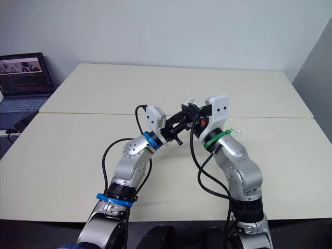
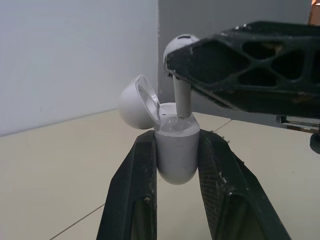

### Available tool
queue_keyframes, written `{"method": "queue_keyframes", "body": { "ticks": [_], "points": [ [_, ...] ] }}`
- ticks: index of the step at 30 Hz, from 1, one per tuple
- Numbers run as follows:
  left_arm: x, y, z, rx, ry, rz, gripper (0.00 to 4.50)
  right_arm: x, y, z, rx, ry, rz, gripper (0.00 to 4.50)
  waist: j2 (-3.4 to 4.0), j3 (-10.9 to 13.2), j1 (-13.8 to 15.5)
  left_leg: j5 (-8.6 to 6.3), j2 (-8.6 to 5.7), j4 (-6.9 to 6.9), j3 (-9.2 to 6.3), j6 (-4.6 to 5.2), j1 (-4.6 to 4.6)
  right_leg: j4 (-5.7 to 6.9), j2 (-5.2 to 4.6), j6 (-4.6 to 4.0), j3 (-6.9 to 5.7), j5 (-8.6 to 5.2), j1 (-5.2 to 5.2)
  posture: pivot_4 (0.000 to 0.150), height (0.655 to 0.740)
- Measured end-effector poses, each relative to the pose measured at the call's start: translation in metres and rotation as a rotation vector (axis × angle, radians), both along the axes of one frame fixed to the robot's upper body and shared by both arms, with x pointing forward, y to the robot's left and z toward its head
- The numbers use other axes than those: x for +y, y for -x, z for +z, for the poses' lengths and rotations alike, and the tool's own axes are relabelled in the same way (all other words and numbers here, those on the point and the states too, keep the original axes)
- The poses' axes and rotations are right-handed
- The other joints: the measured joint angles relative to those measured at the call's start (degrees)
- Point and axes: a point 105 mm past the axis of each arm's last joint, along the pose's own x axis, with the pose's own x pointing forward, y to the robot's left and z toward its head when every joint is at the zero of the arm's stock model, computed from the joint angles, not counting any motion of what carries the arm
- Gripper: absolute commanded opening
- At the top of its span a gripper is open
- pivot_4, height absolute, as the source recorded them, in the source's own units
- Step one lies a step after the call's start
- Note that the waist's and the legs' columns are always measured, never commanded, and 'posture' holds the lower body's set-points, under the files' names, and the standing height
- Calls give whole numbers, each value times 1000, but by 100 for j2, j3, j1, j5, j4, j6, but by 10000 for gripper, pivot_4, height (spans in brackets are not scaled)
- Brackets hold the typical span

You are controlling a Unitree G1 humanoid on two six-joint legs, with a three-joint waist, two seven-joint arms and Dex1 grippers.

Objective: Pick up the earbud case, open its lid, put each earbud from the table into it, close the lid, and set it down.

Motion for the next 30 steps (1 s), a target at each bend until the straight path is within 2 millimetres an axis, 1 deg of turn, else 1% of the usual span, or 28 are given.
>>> {"method": "queue_keyframes", "body": {
  "ticks": [10,24,29,30],
  "points": [
    [0,1,-2,5,3,-5,7534,-5,-3,-6,27,15,-25,4085,0,0,-4,0,0,0,0,0,0,0,0,0,0,0,0,1500,7400],
    [0,3,-6,17,-7,-19,7534,-2,-4,-11,50,25,-17,4085,0,0,-8,0,0,-1,0,0,0,0,0,0,0,0,0,1500,7400],
    [0,3,-7,24,-10,-19,7534,-3,-5,-12,51,27,-18,21232,0,0,-8,0,1,-1,0,0,0,0,0,0,0,0,0,1500,7400],
    [0,3,-7,25,-10,-19,7534,-3,-5,-11,51,27,-18,21232,0,0,-8,0,1,0,0,0,0,0,0,0,0,0,0,1500,7400]
  ]
}}
